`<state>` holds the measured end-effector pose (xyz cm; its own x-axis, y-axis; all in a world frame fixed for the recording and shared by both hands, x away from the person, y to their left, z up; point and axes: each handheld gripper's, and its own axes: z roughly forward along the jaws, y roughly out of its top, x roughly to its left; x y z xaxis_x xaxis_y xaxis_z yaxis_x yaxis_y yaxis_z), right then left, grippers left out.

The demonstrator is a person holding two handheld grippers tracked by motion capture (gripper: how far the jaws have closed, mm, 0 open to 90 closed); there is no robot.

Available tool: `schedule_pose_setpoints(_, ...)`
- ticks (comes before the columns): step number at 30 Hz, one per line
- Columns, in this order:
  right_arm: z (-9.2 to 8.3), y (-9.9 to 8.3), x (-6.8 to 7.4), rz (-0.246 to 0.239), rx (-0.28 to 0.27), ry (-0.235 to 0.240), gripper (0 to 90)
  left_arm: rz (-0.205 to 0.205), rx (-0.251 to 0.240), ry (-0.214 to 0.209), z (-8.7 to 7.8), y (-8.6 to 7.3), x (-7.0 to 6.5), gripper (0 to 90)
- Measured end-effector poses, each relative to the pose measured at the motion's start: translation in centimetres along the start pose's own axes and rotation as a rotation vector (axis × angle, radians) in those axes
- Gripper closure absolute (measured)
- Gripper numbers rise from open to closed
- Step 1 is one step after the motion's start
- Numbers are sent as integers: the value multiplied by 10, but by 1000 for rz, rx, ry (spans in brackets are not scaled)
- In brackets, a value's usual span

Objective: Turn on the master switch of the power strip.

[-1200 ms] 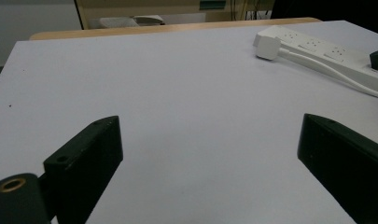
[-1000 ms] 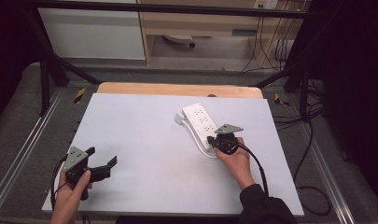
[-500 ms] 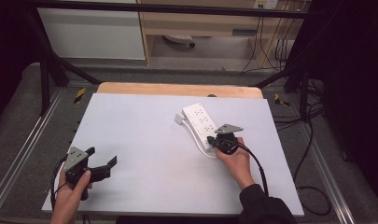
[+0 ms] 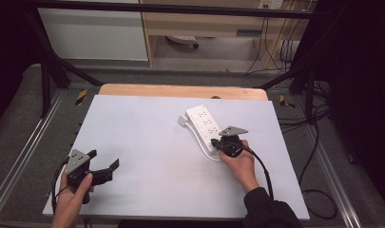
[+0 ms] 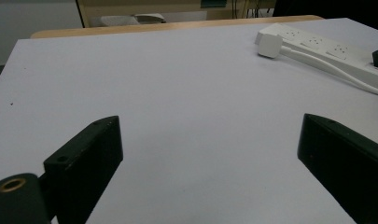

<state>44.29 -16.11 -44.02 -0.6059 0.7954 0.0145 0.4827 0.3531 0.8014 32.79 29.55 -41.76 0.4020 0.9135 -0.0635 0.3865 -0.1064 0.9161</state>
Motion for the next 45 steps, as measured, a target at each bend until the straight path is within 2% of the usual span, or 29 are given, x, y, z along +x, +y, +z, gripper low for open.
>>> schedule_pose_setpoints(45,1,0,-3,15,-3,6,900,3,3,7,0,0,2,66)
